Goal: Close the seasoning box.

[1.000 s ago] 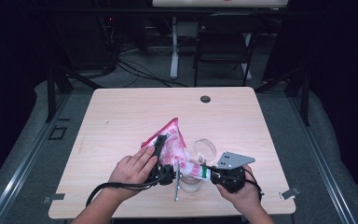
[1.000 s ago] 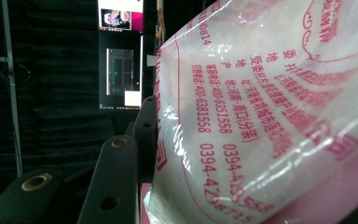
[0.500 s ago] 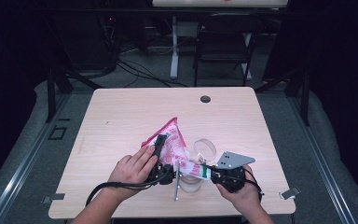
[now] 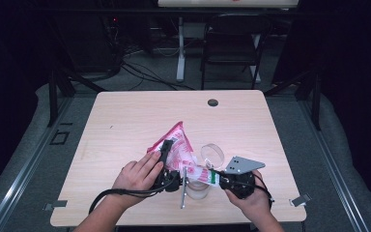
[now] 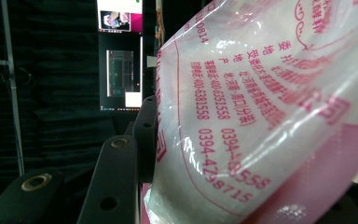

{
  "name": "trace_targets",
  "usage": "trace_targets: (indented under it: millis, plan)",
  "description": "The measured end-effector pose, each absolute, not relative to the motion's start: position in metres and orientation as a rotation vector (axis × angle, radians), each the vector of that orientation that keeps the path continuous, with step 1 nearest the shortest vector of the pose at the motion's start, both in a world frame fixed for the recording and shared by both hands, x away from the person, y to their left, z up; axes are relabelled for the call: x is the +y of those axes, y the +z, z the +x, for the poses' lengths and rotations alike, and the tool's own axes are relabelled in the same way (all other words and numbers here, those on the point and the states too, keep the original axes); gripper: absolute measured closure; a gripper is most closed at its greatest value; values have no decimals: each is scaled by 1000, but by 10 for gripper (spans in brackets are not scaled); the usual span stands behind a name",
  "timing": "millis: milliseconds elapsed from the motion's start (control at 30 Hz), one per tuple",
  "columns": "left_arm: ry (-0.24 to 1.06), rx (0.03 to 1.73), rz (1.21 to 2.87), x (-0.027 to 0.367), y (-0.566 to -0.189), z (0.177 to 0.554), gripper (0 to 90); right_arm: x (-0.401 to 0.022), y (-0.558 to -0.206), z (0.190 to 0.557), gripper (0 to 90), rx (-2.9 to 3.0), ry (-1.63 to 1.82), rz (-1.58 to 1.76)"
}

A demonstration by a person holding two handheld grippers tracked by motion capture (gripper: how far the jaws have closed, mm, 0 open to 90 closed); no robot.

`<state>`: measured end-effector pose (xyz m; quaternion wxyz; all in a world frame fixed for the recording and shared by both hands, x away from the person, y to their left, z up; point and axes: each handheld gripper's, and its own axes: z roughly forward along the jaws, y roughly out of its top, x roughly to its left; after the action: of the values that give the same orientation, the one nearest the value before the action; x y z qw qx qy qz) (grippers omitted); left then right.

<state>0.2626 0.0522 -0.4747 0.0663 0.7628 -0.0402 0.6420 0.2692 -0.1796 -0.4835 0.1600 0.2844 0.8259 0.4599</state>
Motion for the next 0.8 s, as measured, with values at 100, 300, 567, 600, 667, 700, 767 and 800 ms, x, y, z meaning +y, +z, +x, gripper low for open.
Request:
trace_targets:
  millis: [100, 300, 567, 600, 667, 700, 767, 800]
  plan:
    - [1935, -120, 2303, 52, -475, 263, 616, -179, -483, 269, 900, 2362, 1306, 808]
    - [1933, -131, 2300, 52, -476, 265, 634, -179, -483, 268, 900, 2364, 1299, 798]
    - [1936, -103, 2329, 53, -475, 265, 650, -177, -482, 266, 900, 2370, 1313, 767]
    - [1935, -101, 2330, 53, -475, 265, 652, -176, -482, 266, 900, 2375, 1311, 761]
    - [1936, -102, 2332, 53, -475, 266, 656, -176, -482, 265, 900, 2377, 1314, 756]
    - [1938, -111, 2314, 53, -476, 267, 657, -176, -482, 265, 900, 2378, 1316, 754]
    - [1939, -110, 2313, 53, -476, 267, 660, -175, -481, 265, 900, 2381, 1315, 749]
    - [1940, -109, 2314, 53, -476, 267, 661, -175, -481, 264, 900, 2383, 1315, 748]
